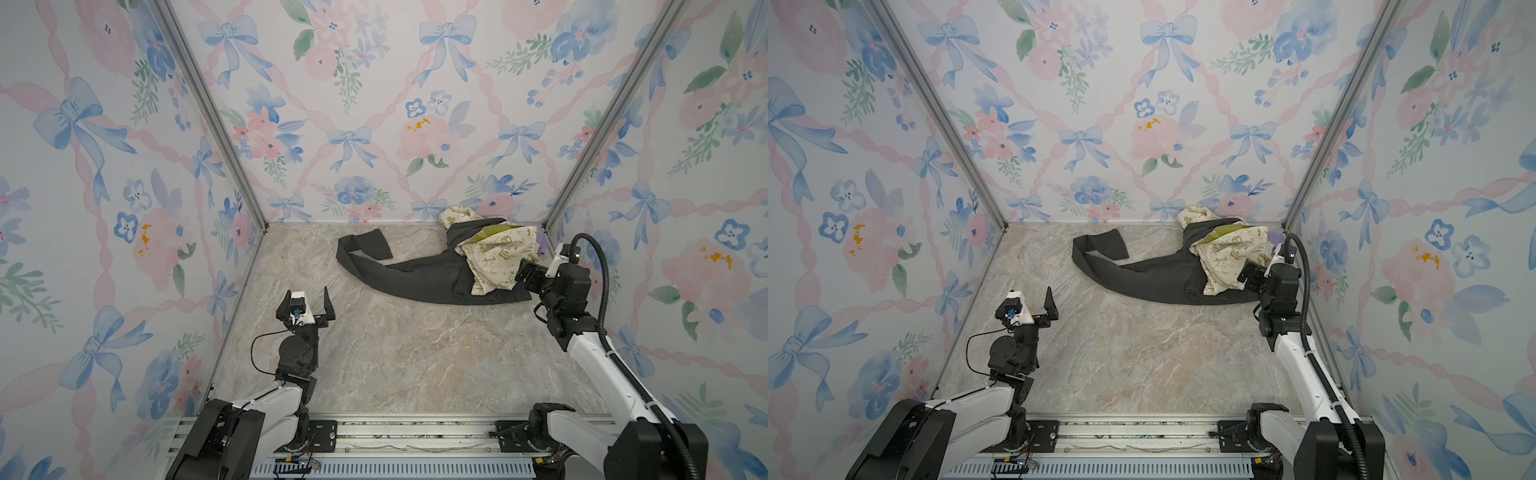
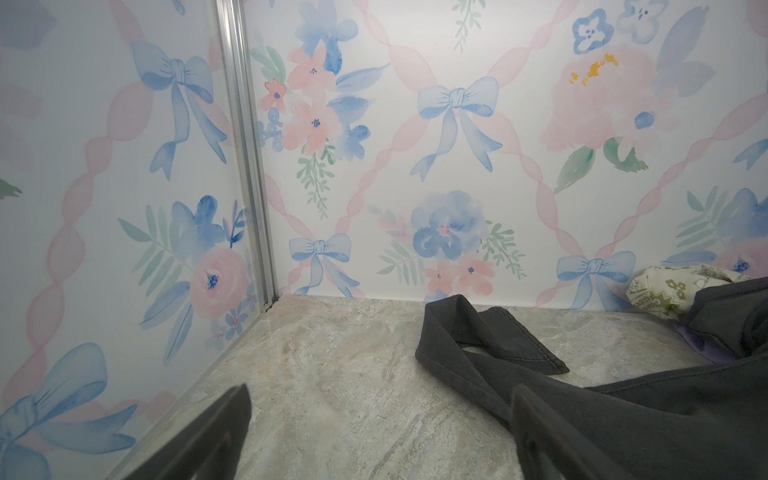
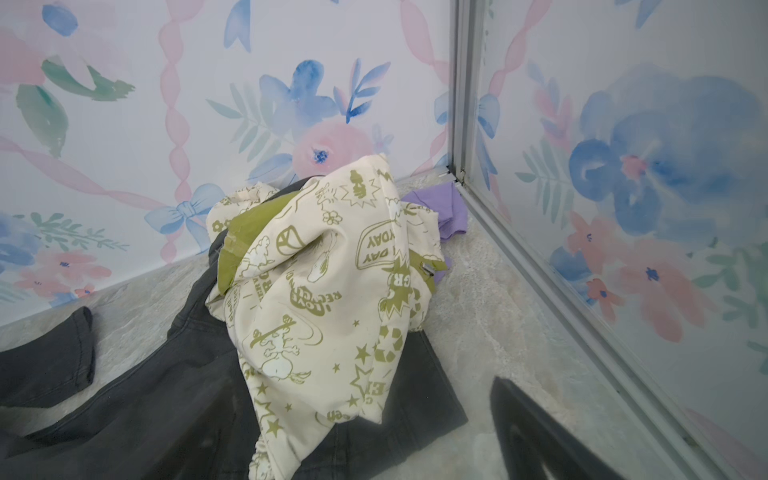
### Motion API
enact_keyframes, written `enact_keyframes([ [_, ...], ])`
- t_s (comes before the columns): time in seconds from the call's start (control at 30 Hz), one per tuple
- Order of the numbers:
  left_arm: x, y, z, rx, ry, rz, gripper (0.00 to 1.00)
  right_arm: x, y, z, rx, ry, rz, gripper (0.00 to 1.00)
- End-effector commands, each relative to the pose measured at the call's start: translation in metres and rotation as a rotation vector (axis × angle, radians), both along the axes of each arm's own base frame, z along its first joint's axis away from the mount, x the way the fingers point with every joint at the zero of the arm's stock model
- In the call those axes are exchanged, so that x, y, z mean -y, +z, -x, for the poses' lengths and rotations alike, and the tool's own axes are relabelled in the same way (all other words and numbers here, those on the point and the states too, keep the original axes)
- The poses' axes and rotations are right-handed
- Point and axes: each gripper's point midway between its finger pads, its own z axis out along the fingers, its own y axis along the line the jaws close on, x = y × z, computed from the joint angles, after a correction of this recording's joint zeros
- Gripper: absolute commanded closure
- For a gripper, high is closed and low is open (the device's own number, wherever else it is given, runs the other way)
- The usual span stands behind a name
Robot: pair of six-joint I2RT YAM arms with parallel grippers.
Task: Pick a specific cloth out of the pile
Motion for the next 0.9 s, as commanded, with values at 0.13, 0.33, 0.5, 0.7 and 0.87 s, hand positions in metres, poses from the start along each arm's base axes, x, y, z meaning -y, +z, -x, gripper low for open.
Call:
enact_keyframes([
  [0.13,0.001,-0.006,0.001,-0.017,-0.007,0.010,0.02,0.020,-0.021,-0.002,-0.045,-0.084,-0.160,0.00],
  [0.33,-0.001,-0.006,0.002,-0.015,0.001,0.014,0.02,0.047,-0.051,-0.019,-0.108,-0.162,-0.351,0.02],
  [0.5,-0.001,-0.005,0.003,-0.012,-0.002,0.020,0.02,0.052,-0.077,-0.046,-0.122,-0.181,-0.450,0.09],
  [0.7,-0.004,-0.006,0.003,-0.016,0.005,0.023,0.02,0.043,-0.106,-0.094,-0.145,-0.129,-0.560,0.21],
  [0.87,-0.005,-0.006,0.004,-0.013,0.009,0.028,0.02,0.010,-0.130,-0.135,-0.218,-0.038,-0.614,0.63],
])
